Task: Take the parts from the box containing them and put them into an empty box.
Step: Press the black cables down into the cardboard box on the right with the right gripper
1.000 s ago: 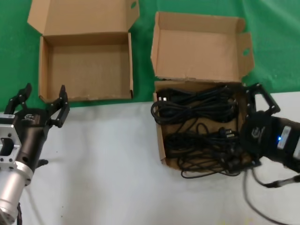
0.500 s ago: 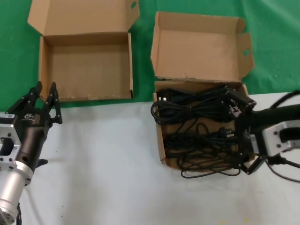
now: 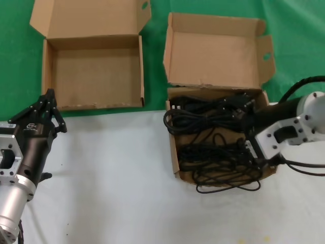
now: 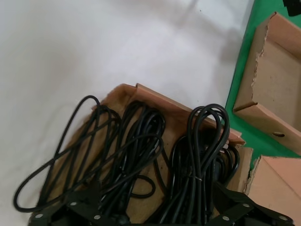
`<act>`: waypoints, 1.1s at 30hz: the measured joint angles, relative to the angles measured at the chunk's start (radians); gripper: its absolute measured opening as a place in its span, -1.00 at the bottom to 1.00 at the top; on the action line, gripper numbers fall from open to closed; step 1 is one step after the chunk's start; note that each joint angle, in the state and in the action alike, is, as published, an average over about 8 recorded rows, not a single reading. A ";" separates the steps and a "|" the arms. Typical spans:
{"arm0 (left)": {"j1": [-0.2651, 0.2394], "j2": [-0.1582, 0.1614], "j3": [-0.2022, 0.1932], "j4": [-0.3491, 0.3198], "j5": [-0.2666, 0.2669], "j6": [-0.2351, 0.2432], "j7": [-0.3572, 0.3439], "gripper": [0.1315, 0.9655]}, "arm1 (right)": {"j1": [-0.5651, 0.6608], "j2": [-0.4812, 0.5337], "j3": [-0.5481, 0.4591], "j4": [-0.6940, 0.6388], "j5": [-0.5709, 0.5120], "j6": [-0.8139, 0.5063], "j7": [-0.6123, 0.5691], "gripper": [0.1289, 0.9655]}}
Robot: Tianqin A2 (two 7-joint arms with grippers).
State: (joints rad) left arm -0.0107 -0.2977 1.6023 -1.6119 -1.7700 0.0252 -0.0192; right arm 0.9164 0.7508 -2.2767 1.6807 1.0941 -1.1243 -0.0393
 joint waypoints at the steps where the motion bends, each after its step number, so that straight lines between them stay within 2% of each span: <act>1: 0.000 0.000 0.000 0.000 0.000 0.000 0.000 -0.91 | 0.001 -0.010 0.002 -0.008 -0.009 -0.002 -0.003 0.77; 7: 0.000 0.000 0.000 0.000 0.000 0.000 0.000 -0.95 | 0.011 -0.059 0.016 -0.055 -0.051 -0.012 -0.026 0.59; 15: 0.000 0.000 0.000 0.000 0.000 0.000 0.000 -0.97 | 0.023 -0.100 0.029 -0.103 -0.088 -0.020 -0.059 0.16; 16: 0.000 0.000 0.000 0.000 0.000 0.000 0.000 -0.97 | 0.024 -0.103 0.030 -0.107 -0.092 -0.020 -0.062 0.16; 24: 0.000 0.000 0.000 0.000 0.000 0.000 0.000 -0.97 | 0.030 -0.128 0.046 -0.127 -0.112 -0.024 -0.074 -0.35; 28: 0.000 0.000 0.000 0.000 0.000 0.000 0.000 -0.97 | 0.032 -0.140 0.053 -0.132 -0.121 -0.019 -0.080 -0.35; 33: 0.000 0.000 0.000 0.000 0.000 0.000 0.000 -0.97 | 0.035 -0.152 0.058 -0.138 -0.137 -0.005 -0.096 -0.57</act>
State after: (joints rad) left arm -0.0107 -0.2977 1.6023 -1.6119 -1.7700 0.0252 -0.0192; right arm 0.9514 0.5987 -2.2192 1.5426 0.9571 -1.1288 -0.1357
